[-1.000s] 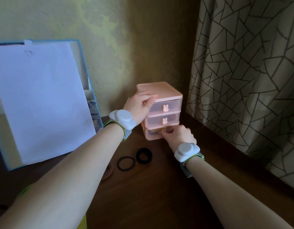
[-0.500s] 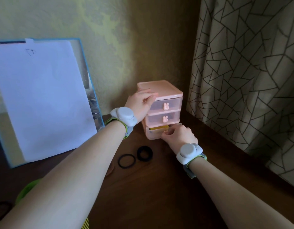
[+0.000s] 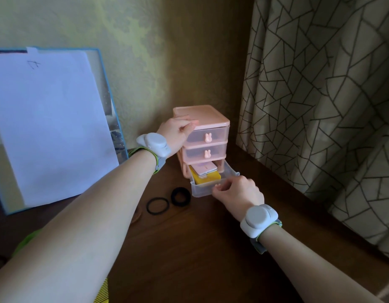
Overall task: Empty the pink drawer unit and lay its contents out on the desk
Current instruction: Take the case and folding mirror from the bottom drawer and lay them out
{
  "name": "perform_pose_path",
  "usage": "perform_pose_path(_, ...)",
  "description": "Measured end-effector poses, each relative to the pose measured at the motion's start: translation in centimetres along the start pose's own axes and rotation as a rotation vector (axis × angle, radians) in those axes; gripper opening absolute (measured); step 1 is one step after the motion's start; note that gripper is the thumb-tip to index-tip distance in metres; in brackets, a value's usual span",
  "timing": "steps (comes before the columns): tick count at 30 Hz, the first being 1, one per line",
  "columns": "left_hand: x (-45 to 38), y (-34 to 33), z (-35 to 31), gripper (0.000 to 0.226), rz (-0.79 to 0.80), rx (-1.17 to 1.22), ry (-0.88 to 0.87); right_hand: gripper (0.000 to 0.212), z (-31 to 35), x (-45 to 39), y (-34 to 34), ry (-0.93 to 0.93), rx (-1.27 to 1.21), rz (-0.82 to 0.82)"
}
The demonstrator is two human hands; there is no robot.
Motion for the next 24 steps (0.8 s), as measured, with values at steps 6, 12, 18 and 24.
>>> perform_pose_path(6,0.0,0.0,-0.3,0.031,0.016,-0.003,0.003,0.028,-0.6,1.5,1.0,0.035,-0.005,-0.001)
perform_pose_path(12,0.0,0.1,-0.7,0.030,-0.006,-0.005,-0.008,0.029,-0.9,2.6,2.0,0.066,0.016,-0.002)
perform_pose_path(18,0.7,0.4,-0.5,0.037,-0.032,-0.030,0.004,0.044,-1.1,2.5,3.2,0.033,0.031,0.065)
perform_pose_path(24,4.1,2.8,-1.1,0.047,-0.261,0.084,0.063,0.035,1.8,-1.0,6.9,0.060,-0.233,-0.049)
Point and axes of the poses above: each hand's wrist, its own x-axis away from the middle knuckle, its own y-axis out of the back of the hand, z = x × y, the point moved 7 cm from there along -x, towards the middle knuckle, and after that the axes turned 7 degrees about -z, right-handed, at the moved point
